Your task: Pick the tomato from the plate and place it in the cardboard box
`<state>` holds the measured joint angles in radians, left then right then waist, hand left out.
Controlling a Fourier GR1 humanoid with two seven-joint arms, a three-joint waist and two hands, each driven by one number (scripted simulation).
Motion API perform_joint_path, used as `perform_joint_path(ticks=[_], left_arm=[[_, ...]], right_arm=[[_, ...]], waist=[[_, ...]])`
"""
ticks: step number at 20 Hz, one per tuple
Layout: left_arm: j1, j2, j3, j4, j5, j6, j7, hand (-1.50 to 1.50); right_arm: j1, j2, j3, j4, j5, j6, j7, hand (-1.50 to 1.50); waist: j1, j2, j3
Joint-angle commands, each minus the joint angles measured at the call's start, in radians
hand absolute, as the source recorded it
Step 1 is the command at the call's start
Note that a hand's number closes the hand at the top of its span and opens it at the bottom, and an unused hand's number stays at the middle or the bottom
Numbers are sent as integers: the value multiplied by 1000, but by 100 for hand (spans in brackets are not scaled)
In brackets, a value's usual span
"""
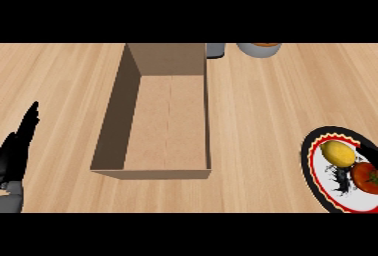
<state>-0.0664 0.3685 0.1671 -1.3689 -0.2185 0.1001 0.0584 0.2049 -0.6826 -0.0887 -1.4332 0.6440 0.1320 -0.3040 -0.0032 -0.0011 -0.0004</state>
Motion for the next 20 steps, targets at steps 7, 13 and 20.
perform_joint_path(ticks=[7, 13, 20], left_arm=[[-41, 41, 61, 23, 15, -64, 15, 0], [-11, 1, 28, -20, -6, -60, 29, 0], [-46, -38, 12, 8, -72, 8, 27, 0]], right_arm=[[-106, 109, 38, 150, 168, -10, 105, -150], [-164, 128, -27, 226, 236, -221, 39, 150], [-220, 109, -106, 334, 270, -371, -38, 150]], waist=[[6, 1, 1], [8, 1, 1], [4, 2, 1]])
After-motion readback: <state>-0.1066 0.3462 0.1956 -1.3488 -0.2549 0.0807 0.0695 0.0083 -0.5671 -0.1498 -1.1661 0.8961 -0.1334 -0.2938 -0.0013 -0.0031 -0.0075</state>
